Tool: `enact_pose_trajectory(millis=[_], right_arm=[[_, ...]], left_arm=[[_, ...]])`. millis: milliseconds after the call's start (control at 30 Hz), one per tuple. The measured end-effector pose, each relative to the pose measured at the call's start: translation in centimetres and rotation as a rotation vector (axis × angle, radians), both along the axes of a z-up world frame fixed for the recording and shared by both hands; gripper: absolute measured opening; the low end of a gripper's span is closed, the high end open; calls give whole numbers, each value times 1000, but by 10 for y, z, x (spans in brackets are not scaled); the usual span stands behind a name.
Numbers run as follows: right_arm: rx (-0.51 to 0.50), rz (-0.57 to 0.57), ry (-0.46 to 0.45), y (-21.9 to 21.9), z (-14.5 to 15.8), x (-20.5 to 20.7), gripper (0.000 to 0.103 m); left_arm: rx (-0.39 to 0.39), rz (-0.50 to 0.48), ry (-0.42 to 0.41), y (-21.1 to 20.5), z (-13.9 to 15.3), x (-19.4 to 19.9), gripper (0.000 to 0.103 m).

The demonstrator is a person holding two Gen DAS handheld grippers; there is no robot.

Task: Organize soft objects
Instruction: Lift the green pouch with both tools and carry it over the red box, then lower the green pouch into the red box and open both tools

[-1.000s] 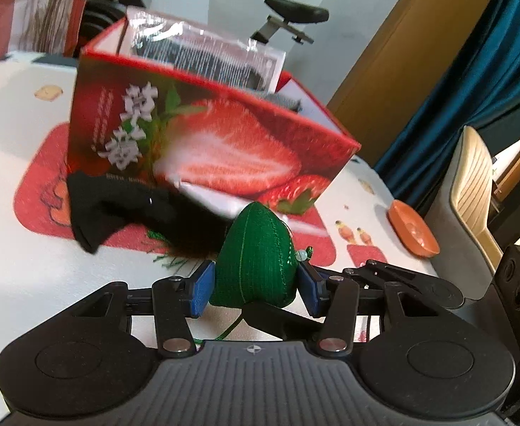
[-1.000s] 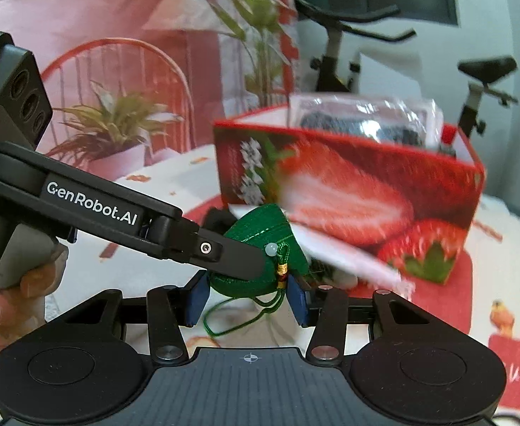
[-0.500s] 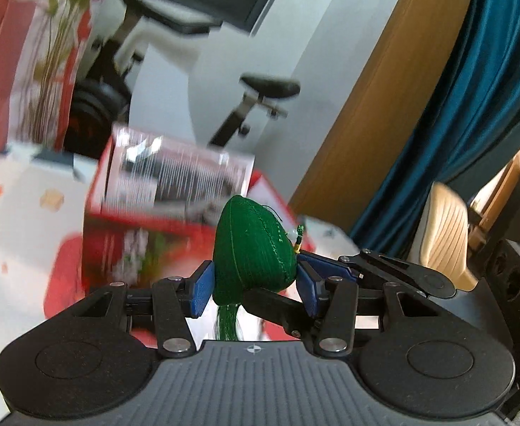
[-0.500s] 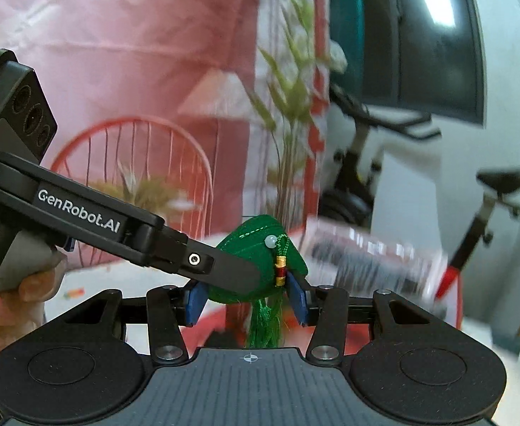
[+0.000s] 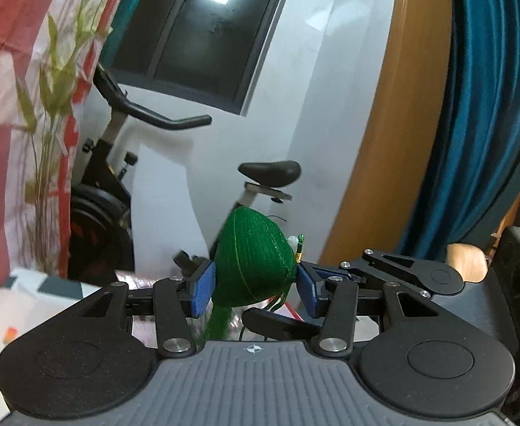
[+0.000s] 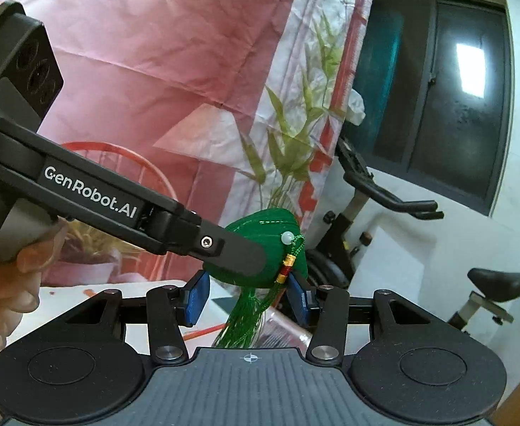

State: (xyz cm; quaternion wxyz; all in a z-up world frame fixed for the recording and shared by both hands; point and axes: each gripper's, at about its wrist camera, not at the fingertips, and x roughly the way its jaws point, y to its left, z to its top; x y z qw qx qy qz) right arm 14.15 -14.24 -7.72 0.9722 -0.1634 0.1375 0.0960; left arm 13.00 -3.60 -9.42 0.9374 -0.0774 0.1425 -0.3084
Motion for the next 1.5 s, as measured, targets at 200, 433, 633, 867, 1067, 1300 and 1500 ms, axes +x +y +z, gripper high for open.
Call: enact_pose_trajectory(millis=[200, 433, 633, 867, 1067, 1300, 1500], right_arm=[[10, 16, 39, -9, -14, 31, 45], [56, 6, 123, -18, -50, 61, 45], [99, -21, 206, -27, -86, 80, 45], [135, -85, 264, -43, -114, 87, 46], [152, -151, 281, -60, -122, 86, 46], [165, -237, 295, -78, -129, 75, 46], [213, -335, 286, -101, -127, 51, 45]], left_arm=[[17, 27, 1, -1, 1, 27, 52], [59, 41, 71, 4, -24, 56, 52], [87, 38, 153, 6, -52, 85, 52], [138, 12, 219, -7, -78, 111, 52], [140, -18, 257, -22, -88, 126, 52], [175, -54, 278, -45, -98, 136, 52], [167, -56, 260, -45, -95, 131, 52]])
